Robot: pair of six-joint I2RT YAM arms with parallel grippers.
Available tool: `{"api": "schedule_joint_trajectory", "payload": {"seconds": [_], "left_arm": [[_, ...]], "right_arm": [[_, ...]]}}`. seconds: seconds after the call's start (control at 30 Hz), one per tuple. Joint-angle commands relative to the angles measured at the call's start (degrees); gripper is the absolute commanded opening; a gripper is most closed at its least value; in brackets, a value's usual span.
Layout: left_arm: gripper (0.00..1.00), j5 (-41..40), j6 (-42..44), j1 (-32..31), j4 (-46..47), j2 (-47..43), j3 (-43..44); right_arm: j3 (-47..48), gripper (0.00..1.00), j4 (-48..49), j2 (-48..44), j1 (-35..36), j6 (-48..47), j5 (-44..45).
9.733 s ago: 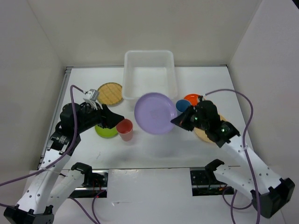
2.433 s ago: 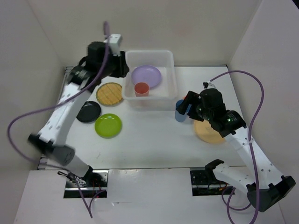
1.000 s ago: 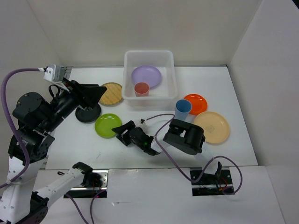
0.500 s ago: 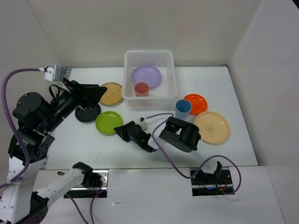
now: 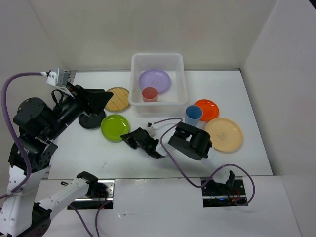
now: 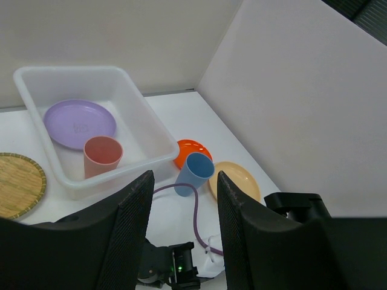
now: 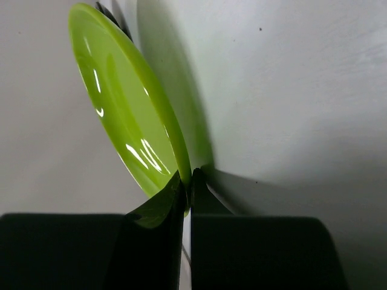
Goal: Place the mixed dishes into the plastic bin
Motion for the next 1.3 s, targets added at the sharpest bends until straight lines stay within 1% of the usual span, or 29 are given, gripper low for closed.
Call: {"api": "schedule_joint_trajectory", "payload": {"seconds": [0.0, 0.03, 0.07, 0.17, 0.2, 0.23, 0.27, 0.33, 0.37, 0.4, 0.43, 0.5, 0.53, 0.57, 0.6, 0.63, 0.67, 0.7, 0.73, 0.77, 0.8, 0.83, 0.87, 0.9, 0.97, 1.07, 1.2, 1.27], "left_arm": [[0.54, 0.8, -0.8, 0.3, 1.3, -0.3, 0.9], [0.54, 0.8, -0.8, 0.3, 1.3, -0.3, 0.9], [0.54, 0.8, -0.8, 0.3, 1.3, -0.3, 0.9], [0.54, 0.8, -0.8, 0.3, 0.8, -0.3, 0.9], [0.54, 0.8, -0.8, 0.3, 0.8, -0.3, 0.9], [0.54, 0.8, -0.8, 0.3, 0.8, -0.3, 0.9], [0.54, 1.3, -0.8, 0.3, 0.8, -0.3, 0.9], [0.54, 1.8, -0.8, 0.3, 0.8, -0.3, 0.9], [0.54, 1.8, -0.8, 0.3, 0.2, -0.3, 2.9], [0.54, 1.8, -0.8, 0.3, 0.2, -0.3, 4.0], [0.54, 2.4, -0.8, 0.3, -0.4, -0.3, 4.8], [0.54, 2.4, -0.8, 0.3, 0.4, -1.9, 6.0], [0.54, 2.4, -0.8, 0.3, 1.2, -1.9, 6.0], [0.54, 3.1, -1.3, 0.3, 1.2, -2.8, 6.0], [0.54, 3.1, -1.3, 0.3, 1.8, -2.8, 6.0], [0.53, 3.8, -1.3, 0.3, 1.8, -2.8, 6.0], [0.53, 3.8, -1.3, 0.3, 1.8, -2.8, 6.0], [0.53, 4.5, -1.3, 0.3, 0.7, -1.9, 6.0], [0.53, 4.5, -1.3, 0.3, 0.6, -1.2, 6.0], [0.53, 4.5, -1.3, 0.3, 0.0, -1.2, 6.5], [0.53, 4.5, -1.3, 0.3, 0.0, -1.2, 6.5], [0.53, 5.0, -1.3, 0.3, 0.0, -1.2, 6.5], [0.53, 5.0, -1.3, 0.3, 0.0, -1.2, 6.5], [0.53, 5.0, -0.8, 0.3, 0.0, -1.2, 6.5], [0.53, 5.0, -0.8, 0.3, 0.0, -0.6, 6.5], [0.53, 5.0, -0.2, 0.3, 0.0, 0.0, 6.0], [0.53, 4.5, 0.4, 0.3, -0.5, 0.6, 6.0], [0.53, 4.5, 0.4, 0.3, -0.5, 0.6, 6.0]], "right_arm": [[1.3, 0.00, -1.8, -1.0, -0.4, -3.2, 0.5], [0.7, 0.00, -2.4, -1.9, -0.4, -3.9, -0.1], [0.2, 0.00, -3.6, -4.7, -0.4, -4.6, -0.1], [-2.1, 0.00, -9.8, -10.5, 0.9, -9.1, 0.4], [-2.8, 0.00, -11.5, -14.8, 1.8, -10.6, 0.4], [-2.8, 0.00, -15.6, -17.2, 2.4, -13.5, 1.0], [-3.3, 0.00, -17.5, -22.0, 3.1, -15.0, 1.9], [-5.1, 0.00, -20.2, -27.0, 5.1, -17.6, 3.5], [-6.5, 0.00, -20.3, -29.5, 5.1, -19.9, 3.5], [-6.5, 0.00, -20.9, -34.7, 5.1, -21.2, 2.8], [-6.5, 0.00, -22.1, -37.5, 5.1, -22.6, 2.8], [-2.6, 0.00, -28.2, -42.6, 5.1, -29.6, 3.4], [-0.4, 0.00, -31.0, -46.1, 5.1, -32.4, 6.6], [4.5, 0.00, -36.0, -47.1, 2.9, -38.5, 7.8], [6.7, 0.00, -38.0, -47.7, 0.6, -41.1, 8.7], [10.4, 0.00, -39.4, -47.7, -7.0, -42.8, 6.9], [11.8, 0.00, -39.9, -47.7, -12.1, -45.1, 3.1], [13.4, 0.00, -39.1, -45.8, -17.4, -45.1, -5.7], [17.6, 0.00, -39.1, -44.0, -26.7, -45.1, -9.4], [20.8, 0.00, -41.2, -41.5, -30.2, -46.0, -11.9], [28.2, 0.00, -42.8, -35.8, -32.9, -47.0, -14.1], [32.6, 0.00, -47.9, -32.6, -35.8, -49.7, -14.2], [36.8, 0.00, -50.2, -29.3, -36.7, -51.0, -14.2], [44.1, 0.00, -52.2, -23.2, -37.5, -51.9, -14.2], [51.0, 0.00, -55.8, -18.3, -39.8, -52.5, -15.8], [56.9, 0.00, -58.7, -11.0, -41.2, -53.0, -15.8], [58.6, 0.00, -59.2, -5.2, -42.4, -53.1, -17.4], [60.0, 0.00, -60.9, -3.5, -42.4, -53.1, -17.4]]}}
